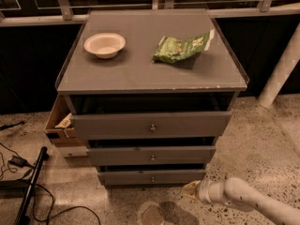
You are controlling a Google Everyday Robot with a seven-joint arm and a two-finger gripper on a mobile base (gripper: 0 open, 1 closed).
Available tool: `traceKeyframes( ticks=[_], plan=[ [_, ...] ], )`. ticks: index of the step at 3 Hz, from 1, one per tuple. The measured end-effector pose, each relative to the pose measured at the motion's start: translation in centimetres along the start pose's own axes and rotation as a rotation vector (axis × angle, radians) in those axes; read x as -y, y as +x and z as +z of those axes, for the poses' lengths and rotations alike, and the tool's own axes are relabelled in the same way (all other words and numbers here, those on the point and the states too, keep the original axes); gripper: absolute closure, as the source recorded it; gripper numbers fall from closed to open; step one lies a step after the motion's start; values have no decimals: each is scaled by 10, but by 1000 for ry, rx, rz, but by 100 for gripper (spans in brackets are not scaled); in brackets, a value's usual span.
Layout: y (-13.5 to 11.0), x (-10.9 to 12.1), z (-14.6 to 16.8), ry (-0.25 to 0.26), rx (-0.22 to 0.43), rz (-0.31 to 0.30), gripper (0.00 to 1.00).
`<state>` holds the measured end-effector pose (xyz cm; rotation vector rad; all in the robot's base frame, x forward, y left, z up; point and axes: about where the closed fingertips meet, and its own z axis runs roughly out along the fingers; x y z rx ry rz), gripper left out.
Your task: Open bottom drawer
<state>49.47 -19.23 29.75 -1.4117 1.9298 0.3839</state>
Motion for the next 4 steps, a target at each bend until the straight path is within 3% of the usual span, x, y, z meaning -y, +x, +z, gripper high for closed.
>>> traceKeyframes(
  ticks=[2, 4],
  plan=[
    [28, -5, 31, -3, -65, -106, 3],
    [44, 2, 61, 1, -77, -144, 0]
  ],
)
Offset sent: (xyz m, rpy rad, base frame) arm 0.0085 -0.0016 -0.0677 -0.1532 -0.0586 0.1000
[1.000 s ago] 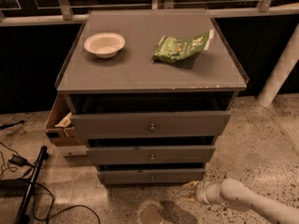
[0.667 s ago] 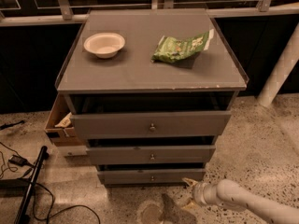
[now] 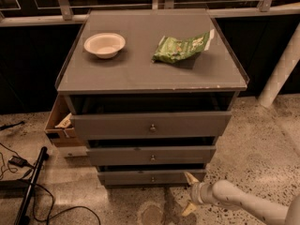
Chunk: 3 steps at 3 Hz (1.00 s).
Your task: Open bottom drawer
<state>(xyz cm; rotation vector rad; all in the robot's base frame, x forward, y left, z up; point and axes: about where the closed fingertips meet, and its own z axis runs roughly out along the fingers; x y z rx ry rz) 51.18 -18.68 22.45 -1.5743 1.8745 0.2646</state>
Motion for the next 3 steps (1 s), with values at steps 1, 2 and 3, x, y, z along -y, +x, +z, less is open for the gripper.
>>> traceKeyframes(
  ticks=[1, 2, 3],
  plan=[
    [0, 7, 18, -8, -2, -10, 0],
    [1, 19, 38, -19, -14, -12, 0],
    [3, 32, 57, -32, -30, -10, 0]
  ],
)
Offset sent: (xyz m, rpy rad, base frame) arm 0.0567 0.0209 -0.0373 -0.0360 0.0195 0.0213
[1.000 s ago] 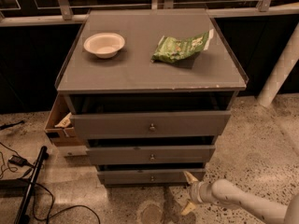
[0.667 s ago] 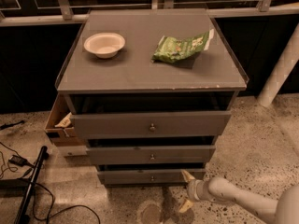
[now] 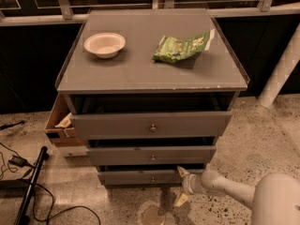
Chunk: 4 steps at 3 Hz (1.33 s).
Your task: Open bottom drawer
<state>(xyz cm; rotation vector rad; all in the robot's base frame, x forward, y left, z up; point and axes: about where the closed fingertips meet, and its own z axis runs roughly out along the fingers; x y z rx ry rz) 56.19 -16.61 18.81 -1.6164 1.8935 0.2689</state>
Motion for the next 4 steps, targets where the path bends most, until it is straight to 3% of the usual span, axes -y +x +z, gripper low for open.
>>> traceKeyframes(
  ticks=[3, 4],
  plan=[
    [5, 28, 24, -12, -34, 5, 0],
    [7, 31, 44, -45, -51, 2, 0]
  ],
)
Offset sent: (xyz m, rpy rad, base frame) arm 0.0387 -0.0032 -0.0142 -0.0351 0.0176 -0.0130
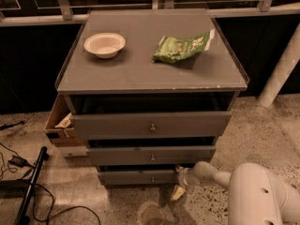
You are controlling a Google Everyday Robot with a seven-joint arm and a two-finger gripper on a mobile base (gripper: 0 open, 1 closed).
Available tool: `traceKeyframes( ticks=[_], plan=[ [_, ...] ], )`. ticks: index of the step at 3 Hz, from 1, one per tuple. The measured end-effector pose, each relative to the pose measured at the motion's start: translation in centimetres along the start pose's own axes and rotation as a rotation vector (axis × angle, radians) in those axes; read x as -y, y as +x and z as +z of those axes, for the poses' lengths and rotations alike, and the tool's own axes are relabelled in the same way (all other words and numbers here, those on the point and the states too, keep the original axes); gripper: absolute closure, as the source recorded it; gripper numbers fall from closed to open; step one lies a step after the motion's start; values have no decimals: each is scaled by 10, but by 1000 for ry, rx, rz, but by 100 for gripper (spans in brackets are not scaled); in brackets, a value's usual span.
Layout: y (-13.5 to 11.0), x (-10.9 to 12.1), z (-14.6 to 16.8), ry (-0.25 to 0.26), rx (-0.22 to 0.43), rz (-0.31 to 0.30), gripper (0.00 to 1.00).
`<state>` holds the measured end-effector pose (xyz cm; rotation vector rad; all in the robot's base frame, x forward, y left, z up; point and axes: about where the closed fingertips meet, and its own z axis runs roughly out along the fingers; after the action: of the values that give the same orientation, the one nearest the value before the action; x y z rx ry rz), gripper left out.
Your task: Open bottom drawer
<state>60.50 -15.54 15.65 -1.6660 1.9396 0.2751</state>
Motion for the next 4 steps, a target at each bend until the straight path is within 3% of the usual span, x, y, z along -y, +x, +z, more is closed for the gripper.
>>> traceKeyframes(
  ticks=[2, 4],
  plan=[
    [-5, -7, -5, -34, -25, -9, 0],
    [-7, -19, -20, -108, -71, 0, 0]
  ],
)
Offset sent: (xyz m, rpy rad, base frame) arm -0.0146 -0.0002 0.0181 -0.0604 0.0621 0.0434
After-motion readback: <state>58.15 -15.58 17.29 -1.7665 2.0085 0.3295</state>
